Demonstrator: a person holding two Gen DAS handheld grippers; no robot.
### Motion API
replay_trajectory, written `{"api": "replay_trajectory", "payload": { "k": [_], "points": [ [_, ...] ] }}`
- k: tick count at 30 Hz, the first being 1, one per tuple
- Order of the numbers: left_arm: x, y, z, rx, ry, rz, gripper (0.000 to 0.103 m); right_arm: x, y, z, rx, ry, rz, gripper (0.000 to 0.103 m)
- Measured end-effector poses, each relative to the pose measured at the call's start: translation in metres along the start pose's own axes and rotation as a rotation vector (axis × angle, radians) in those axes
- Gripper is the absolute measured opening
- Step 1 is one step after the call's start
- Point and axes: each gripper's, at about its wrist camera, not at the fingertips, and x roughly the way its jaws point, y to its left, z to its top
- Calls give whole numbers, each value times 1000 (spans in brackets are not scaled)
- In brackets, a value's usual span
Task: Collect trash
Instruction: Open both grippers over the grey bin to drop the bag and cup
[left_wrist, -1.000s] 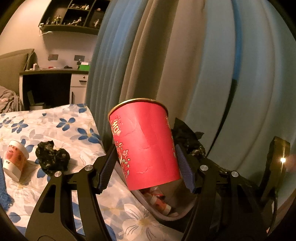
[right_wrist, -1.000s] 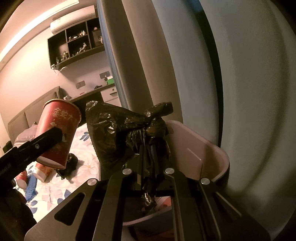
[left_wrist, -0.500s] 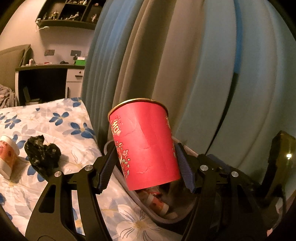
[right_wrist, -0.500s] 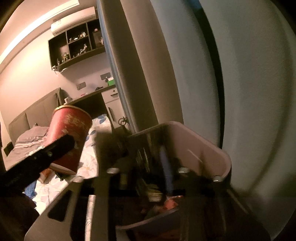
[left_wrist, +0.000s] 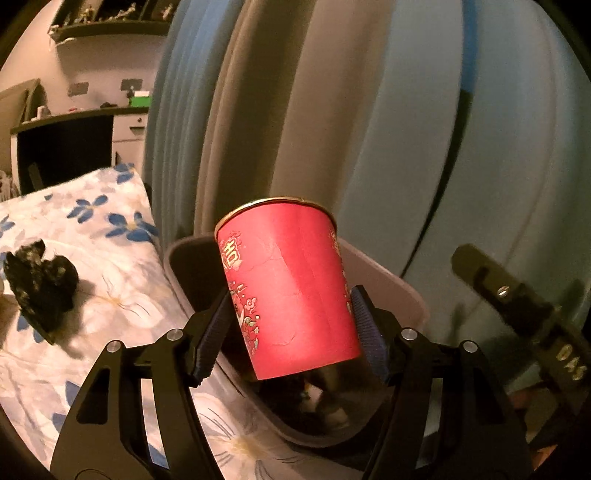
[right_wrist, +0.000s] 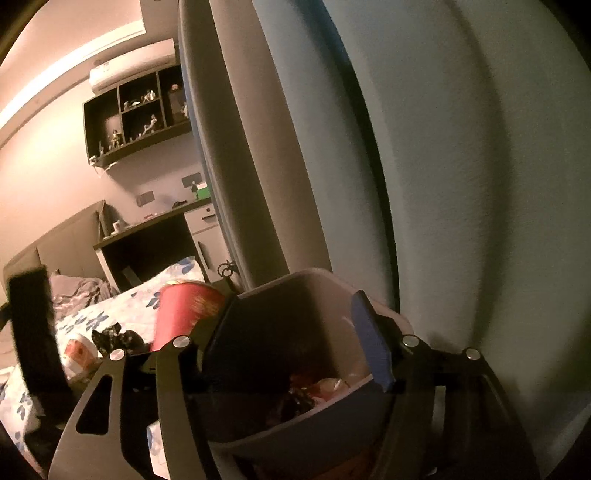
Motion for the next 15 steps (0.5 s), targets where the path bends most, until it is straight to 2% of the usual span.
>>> {"api": "replay_trajectory", "payload": {
  "k": [5,9,13,15],
  "points": [
    [-5,0,-3,-11,-6,-14,86,-6,1,-2,3,-6,2,63],
    [-18,10,-3,-42,-24,9,91,-12,5,-1,2,-16,9,63],
    [-39,31,-7,-102,-32,92,94,-19,11,-2,-12,-20,29,63],
    [-53,44,-10,-135,-41,156,96,-21,16,-3,-22,-21,39,65]
  ]
}}
